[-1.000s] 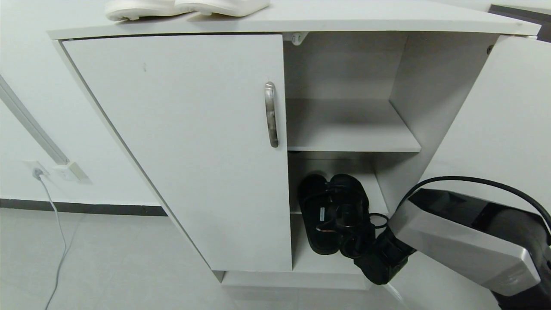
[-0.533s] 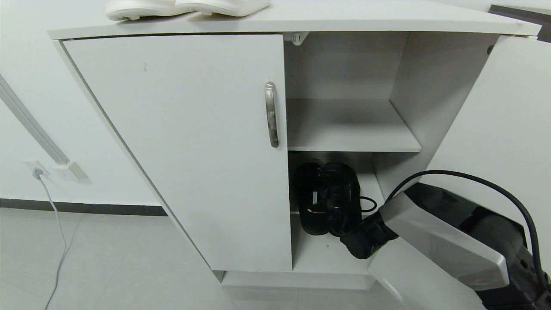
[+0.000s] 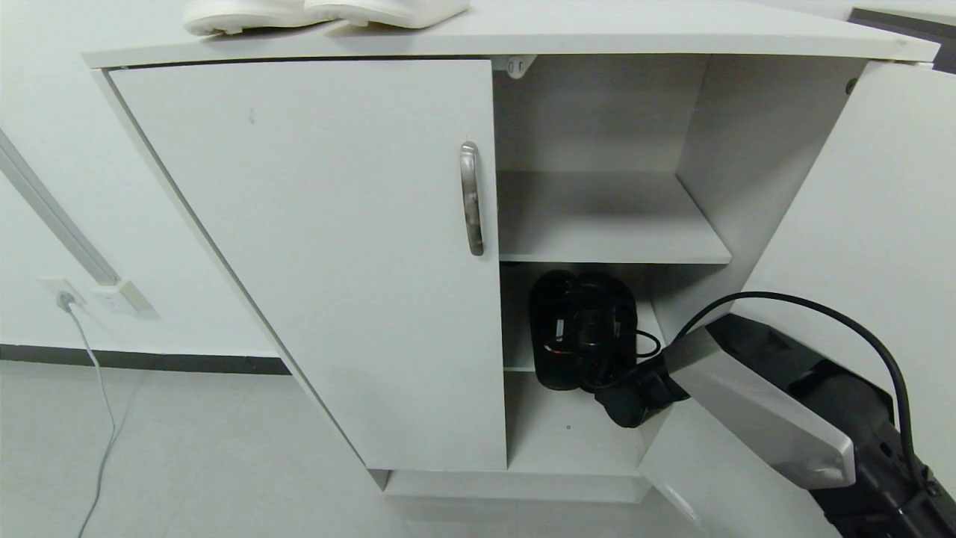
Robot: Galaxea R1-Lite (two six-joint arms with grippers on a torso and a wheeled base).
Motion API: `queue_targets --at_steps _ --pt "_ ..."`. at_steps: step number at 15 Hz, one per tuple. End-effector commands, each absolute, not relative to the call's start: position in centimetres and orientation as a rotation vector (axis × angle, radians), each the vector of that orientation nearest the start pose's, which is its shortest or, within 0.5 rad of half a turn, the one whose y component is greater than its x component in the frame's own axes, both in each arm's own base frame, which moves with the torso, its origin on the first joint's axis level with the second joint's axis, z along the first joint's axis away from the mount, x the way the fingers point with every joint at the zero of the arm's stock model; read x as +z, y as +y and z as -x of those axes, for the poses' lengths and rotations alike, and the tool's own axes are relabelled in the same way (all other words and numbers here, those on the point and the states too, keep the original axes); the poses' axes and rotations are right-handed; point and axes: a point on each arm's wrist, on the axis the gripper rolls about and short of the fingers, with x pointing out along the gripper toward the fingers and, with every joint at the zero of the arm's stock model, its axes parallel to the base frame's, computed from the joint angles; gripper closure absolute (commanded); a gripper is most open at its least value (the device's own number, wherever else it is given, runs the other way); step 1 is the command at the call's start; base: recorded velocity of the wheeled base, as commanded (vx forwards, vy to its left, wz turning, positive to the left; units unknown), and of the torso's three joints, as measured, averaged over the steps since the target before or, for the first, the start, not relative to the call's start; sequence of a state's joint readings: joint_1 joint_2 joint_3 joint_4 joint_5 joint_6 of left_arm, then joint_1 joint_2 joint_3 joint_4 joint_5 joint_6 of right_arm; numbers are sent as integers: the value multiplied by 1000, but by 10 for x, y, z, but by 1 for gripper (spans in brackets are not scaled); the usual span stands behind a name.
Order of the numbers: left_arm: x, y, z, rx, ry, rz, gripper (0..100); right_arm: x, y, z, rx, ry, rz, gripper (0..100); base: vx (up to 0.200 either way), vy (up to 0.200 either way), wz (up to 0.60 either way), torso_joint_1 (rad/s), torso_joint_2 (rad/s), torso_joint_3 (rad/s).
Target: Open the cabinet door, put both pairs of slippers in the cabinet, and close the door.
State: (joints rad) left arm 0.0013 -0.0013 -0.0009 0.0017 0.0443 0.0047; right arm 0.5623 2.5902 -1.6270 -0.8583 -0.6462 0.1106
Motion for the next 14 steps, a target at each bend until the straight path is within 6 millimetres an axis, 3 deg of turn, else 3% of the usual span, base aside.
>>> queue_targets --at_steps 1,5,6,9,14 --pt "76 1 23 46 0 -5 100 44 260 -446 -97 83 -50 100 0 0 0 0 0 0" --pt "76 1 23 46 0 -5 100 43 260 -445 -95 86 -49 100 0 0 0 0 0 0" --pt "75 1 23 48 2 -5 100 42 260 -445 -96 88 -48 0 0 0 0 0 0 0" --pt "76 1 23 48 0 -5 100 43 261 -430 -80 115 -30 0 0 0 0 0 0 0" --pt "76 1 23 46 0 -5 100 67 263 -384 -29 103 -39 0 0 0 0 0 0 0"
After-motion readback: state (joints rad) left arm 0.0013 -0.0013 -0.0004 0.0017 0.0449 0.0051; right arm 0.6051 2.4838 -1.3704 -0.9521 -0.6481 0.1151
